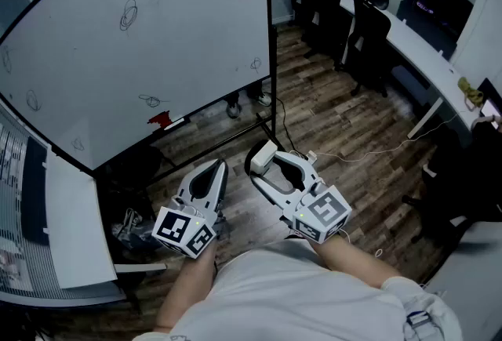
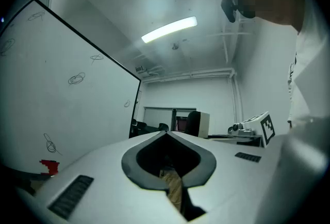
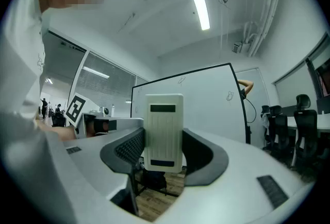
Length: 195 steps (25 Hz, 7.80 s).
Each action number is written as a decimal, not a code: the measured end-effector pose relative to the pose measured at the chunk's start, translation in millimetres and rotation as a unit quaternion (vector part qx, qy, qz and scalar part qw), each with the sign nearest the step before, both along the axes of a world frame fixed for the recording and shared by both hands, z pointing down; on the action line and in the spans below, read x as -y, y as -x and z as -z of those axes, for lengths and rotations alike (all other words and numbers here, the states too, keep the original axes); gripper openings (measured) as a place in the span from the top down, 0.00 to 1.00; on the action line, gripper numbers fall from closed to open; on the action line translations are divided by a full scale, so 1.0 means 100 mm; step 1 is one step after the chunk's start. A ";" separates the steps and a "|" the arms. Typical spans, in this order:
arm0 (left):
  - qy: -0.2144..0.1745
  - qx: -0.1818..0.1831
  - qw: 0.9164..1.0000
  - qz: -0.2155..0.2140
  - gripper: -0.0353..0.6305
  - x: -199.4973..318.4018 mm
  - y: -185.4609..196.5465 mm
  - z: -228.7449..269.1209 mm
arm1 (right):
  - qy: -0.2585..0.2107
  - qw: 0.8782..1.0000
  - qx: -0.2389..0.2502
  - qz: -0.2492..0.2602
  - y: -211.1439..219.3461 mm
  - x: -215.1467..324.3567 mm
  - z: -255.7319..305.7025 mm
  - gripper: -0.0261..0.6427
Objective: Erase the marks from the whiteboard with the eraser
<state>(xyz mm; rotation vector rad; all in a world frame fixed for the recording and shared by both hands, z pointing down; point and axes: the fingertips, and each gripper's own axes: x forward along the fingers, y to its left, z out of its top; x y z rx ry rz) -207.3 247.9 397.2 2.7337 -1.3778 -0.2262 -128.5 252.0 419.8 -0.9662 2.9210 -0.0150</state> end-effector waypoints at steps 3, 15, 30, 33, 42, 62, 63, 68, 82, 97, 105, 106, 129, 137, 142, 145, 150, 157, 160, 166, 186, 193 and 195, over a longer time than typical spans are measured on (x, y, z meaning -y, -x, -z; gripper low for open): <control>0.005 0.001 1.000 0.004 0.94 0.05 -0.01 0.00 | 0.004 1.000 0.000 0.001 -0.02 0.04 -0.05 0.61; 0.024 0.006 1.000 -0.001 0.94 0.41 -0.25 -0.15 | 0.007 1.000 0.026 0.008 -0.27 0.34 -0.13 0.61; 0.010 0.027 1.000 0.009 0.94 1.69 -0.90 0.04 | -0.003 0.998 0.056 0.026 -1.05 1.56 0.07 0.61; 0.005 0.020 1.000 0.011 0.94 1.87 -1.09 0.06 | -0.010 0.998 0.038 0.041 -1.18 1.70 0.10 0.61; 0.021 0.011 0.999 0.033 0.94 2.24 -1.20 -0.17 | 0.020 0.998 0.011 0.065 -1.28 2.02 -0.16 0.61; 0.029 0.004 0.999 -0.022 0.94 3.53 -0.84 -0.20 | 0.050 0.997 0.014 0.054 -0.87 3.11 -0.27 0.61; 0.029 0.003 0.999 -0.027 0.94 3.61 -0.80 -0.17 | 0.048 0.997 0.013 0.054 -0.81 3.18 -0.26 0.61; 0.018 0.008 0.999 -0.043 0.94 4.01 -0.60 -0.03 | 0.038 0.998 0.016 0.038 -0.57 3.62 -0.16 0.61; 0.004 0.016 0.998 -0.055 0.94 4.52 -0.14 0.14 | 0.016 1.000 0.017 0.019 -0.09 4.22 -0.05 0.61; -0.015 0.035 0.999 -0.020 0.94 4.93 -0.27 0.48 | -0.050 0.997 0.012 0.049 -0.17 4.83 0.43 0.61; -0.027 0.048 0.998 0.013 0.94 5.30 -0.41 0.65 | -0.106 0.991 0.000 0.081 -0.36 5.25 0.82 0.61; -0.026 0.049 0.998 0.018 0.94 5.34 -0.43 0.67 | -0.114 0.990 -0.004 0.085 -0.39 5.30 0.86 0.61; -0.032 0.055 0.993 0.098 0.94 5.64 -0.44 0.82 | -0.257 0.949 -0.145 0.111 -0.32 6.23 1.63 0.61; -0.038 0.046 0.994 0.092 0.94 5.77 -0.33 0.86 | -0.284 0.939 -0.178 0.073 -0.16 6.45 2.01 0.61; -0.041 0.042 0.994 0.089 0.94 5.80 -0.26 0.88 | -0.317 0.924 -0.208 0.059 -0.05 6.44 2.01 0.61; -0.041 0.039 0.994 0.091 0.94 5.81 -0.22 0.87 | -0.335 0.915 -0.219 0.050 0.01 6.44 2.00 0.61; -0.038 0.034 0.994 0.097 0.94 5.80 -0.14 0.83 | -0.345 0.911 -0.218 0.052 0.08 6.42 1.92 0.61; -0.024 0.034 0.994 0.098 0.94 5.79 -0.15 0.71 | -0.349 0.899 -0.256 0.073 0.21 6.36 1.46 0.61; -0.017 0.032 0.994 0.101 0.94 5.77 -0.15 0.66 | -0.325 0.904 -0.262 0.095 0.27 6.33 1.18 0.61; -0.006 0.037 0.994 0.105 0.94 5.70 -0.15 0.57 | -0.296 0.899 -0.296 0.129 0.39 6.27 0.59 0.61; -0.020 0.052 0.993 0.107 0.94 5.69 -0.14 0.71 | -0.380 0.891 -0.237 0.071 0.16 6.35 1.96 0.61; -0.023 0.050 0.993 0.108 0.94 5.73 -0.12 0.74 | -0.407 0.890 -0.201 0.038 0.00 6.41 2.58 0.61; -0.023 0.048 0.993 0.109 0.94 5.74 -0.11 0.74 | -0.406 0.891 -0.197 0.039 0.01 6.39 2.54 0.61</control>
